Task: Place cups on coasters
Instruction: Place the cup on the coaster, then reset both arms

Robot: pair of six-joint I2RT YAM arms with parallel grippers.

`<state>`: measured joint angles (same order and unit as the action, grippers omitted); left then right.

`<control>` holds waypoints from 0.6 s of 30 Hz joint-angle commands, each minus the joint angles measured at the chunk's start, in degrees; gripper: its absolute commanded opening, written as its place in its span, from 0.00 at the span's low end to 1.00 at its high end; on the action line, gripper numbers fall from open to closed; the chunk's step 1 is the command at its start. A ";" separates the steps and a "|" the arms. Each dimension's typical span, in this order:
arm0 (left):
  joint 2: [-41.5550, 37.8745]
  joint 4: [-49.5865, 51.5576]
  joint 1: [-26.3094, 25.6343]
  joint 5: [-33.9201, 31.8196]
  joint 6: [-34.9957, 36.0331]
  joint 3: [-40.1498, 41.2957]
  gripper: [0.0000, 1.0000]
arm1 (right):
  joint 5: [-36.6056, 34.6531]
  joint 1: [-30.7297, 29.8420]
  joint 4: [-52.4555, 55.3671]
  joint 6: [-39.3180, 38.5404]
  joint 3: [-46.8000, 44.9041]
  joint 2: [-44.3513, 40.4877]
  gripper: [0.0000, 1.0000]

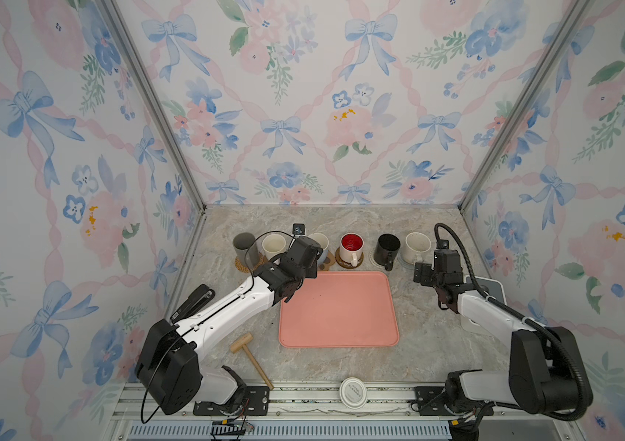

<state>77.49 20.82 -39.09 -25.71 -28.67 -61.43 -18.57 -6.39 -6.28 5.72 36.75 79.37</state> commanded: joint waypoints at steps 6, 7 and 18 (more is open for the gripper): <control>-9.32 0.10 -0.29 -5.25 2.02 6.07 0.53 | -0.52 0.24 -21.62 -4.51 -4.69 4.12 0.97; -10.22 0.12 -0.23 -5.59 2.02 6.61 0.53 | -0.43 0.31 -22.42 -4.74 -4.89 4.34 0.97; -17.24 0.01 0.86 -8.38 2.33 11.86 0.56 | 2.33 0.43 -37.36 -6.06 -11.12 6.40 0.97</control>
<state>61.89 20.82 -38.81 -32.38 -27.18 -50.72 -17.15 -6.37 -37.56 0.51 26.46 85.67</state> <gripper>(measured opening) 0.558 0.969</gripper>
